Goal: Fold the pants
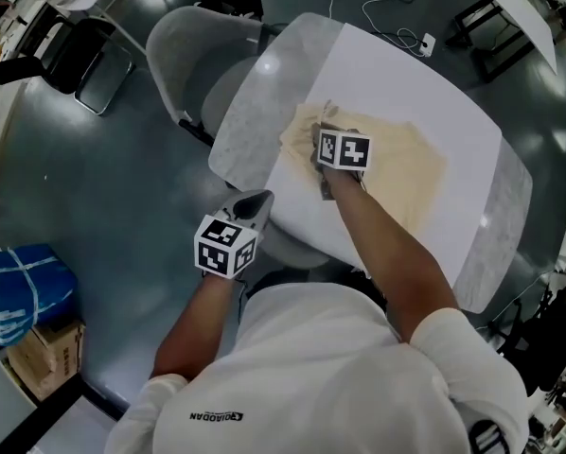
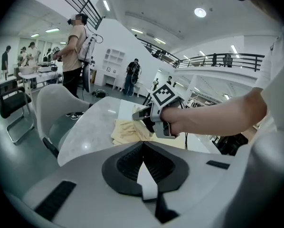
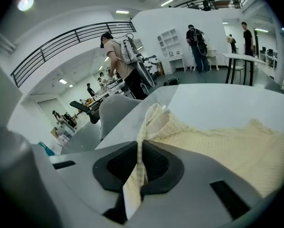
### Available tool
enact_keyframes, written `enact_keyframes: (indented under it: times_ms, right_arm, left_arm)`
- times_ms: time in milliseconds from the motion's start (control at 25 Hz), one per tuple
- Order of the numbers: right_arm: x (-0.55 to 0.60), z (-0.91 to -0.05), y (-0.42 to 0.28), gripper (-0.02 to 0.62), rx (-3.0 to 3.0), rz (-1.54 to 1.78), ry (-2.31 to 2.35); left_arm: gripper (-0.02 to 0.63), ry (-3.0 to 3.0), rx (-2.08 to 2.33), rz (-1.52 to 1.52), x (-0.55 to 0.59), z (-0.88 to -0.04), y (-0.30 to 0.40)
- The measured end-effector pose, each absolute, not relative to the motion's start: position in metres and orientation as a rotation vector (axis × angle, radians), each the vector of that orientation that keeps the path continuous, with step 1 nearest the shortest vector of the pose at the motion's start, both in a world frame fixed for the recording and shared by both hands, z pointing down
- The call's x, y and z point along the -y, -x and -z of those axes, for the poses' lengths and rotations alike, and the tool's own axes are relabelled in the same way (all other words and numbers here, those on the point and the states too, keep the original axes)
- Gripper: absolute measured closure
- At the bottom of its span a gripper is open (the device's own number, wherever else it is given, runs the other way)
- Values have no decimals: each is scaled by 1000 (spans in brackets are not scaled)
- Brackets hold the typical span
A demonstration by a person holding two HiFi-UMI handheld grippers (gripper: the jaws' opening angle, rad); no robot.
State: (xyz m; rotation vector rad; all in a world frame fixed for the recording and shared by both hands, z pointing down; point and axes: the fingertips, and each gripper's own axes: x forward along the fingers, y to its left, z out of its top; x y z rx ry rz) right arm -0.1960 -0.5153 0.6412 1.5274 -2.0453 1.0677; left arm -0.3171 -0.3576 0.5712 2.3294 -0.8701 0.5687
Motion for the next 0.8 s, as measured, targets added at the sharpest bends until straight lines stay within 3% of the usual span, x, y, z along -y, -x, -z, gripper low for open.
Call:
enact_keyframes:
  times_ms: [320, 560, 800]
  right_arm:
    - [528, -679, 207, 538, 2002, -1097, -1511]
    - [533, -671, 224, 443, 2068, -1101, -1444]
    - [526, -638, 238, 448, 2191, -1031, -1364]
  left_arm:
    - [580, -2275, 891, -589, 350, -586, 332]
    - [580, -2270, 889, -588, 356, -589, 333]
    - [580, -2284, 882, -578, 359, -587, 329]
